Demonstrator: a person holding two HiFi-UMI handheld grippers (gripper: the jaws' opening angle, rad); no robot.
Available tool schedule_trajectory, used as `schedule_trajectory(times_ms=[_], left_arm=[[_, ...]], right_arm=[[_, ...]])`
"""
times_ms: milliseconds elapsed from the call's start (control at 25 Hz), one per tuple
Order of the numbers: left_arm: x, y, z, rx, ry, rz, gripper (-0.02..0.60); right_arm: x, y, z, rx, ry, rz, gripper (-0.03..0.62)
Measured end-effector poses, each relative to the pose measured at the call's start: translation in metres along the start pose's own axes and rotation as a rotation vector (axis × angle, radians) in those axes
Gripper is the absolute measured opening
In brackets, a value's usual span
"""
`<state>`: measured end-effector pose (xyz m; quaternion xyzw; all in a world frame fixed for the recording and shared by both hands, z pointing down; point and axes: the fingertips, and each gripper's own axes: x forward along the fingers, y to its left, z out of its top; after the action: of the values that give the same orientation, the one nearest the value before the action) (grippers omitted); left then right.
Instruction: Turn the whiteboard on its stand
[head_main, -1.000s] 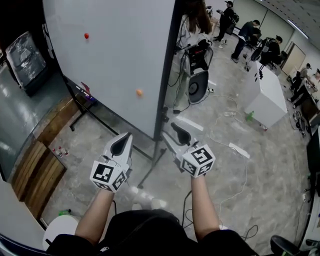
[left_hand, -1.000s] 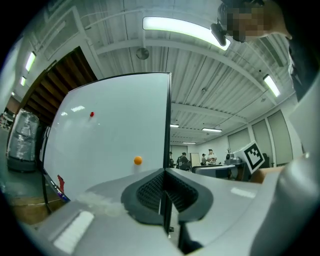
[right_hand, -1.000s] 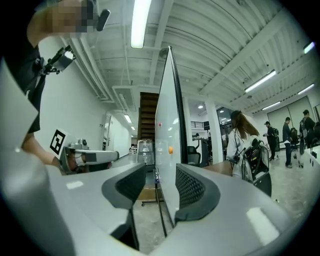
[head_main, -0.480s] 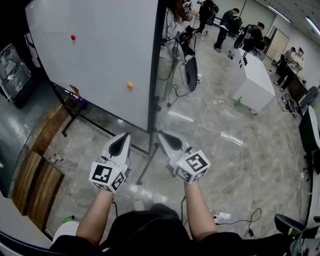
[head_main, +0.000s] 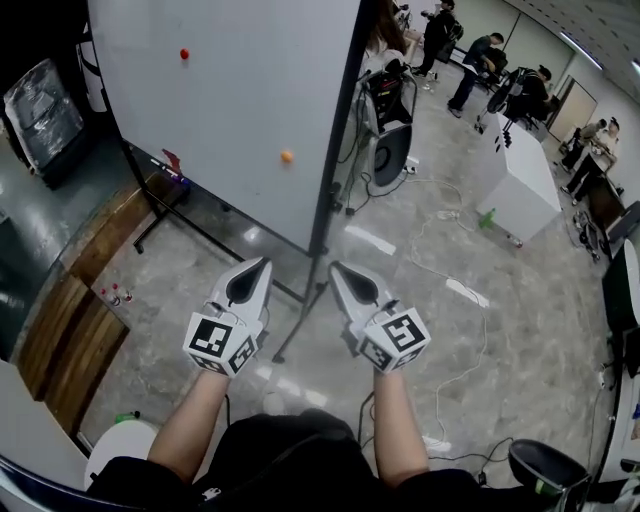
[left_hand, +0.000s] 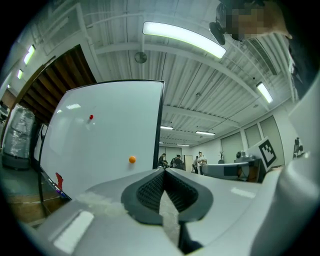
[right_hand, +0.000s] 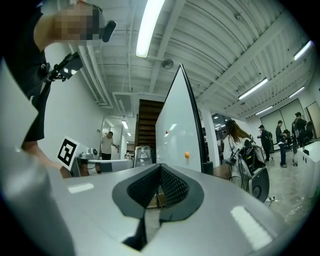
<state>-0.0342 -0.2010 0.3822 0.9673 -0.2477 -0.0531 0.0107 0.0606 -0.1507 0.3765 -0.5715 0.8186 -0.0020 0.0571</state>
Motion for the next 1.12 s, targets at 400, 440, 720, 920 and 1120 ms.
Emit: schedule_trajectory(times_ms=[400,440,720,920,1120], left_arm=[[-0.007,-0.041,-0.001,0.011,0.003,0.046,0.002],[-0.006,-0.047,-0.002,0.01,0.004,0.044,0.002],[0.002,-0.091,-0.005,0.007,0.004,0.028,0.002],[-0.002,-0.117,-0.007,0.009,0.003,0.025,0.002],[-0.01,-0.126,0.0,0.01,-0.001,0.035,0.002]], right_arm=[[-0.025,0.003,-0.001,-0.024,-0.005,0.028,0.008],[-0.029,0.002,-0.001,-0.031,-0.001,0.028,0.008],[-0.068,-0.001,-0.003,-0.026,0.028,0.029,0.008],[-0.09,0.004,-0.002,-0.033,0.031,0.036,0.008],[-0.1,0.011,0.0,-0.026,0.036,0.043,0.008]])
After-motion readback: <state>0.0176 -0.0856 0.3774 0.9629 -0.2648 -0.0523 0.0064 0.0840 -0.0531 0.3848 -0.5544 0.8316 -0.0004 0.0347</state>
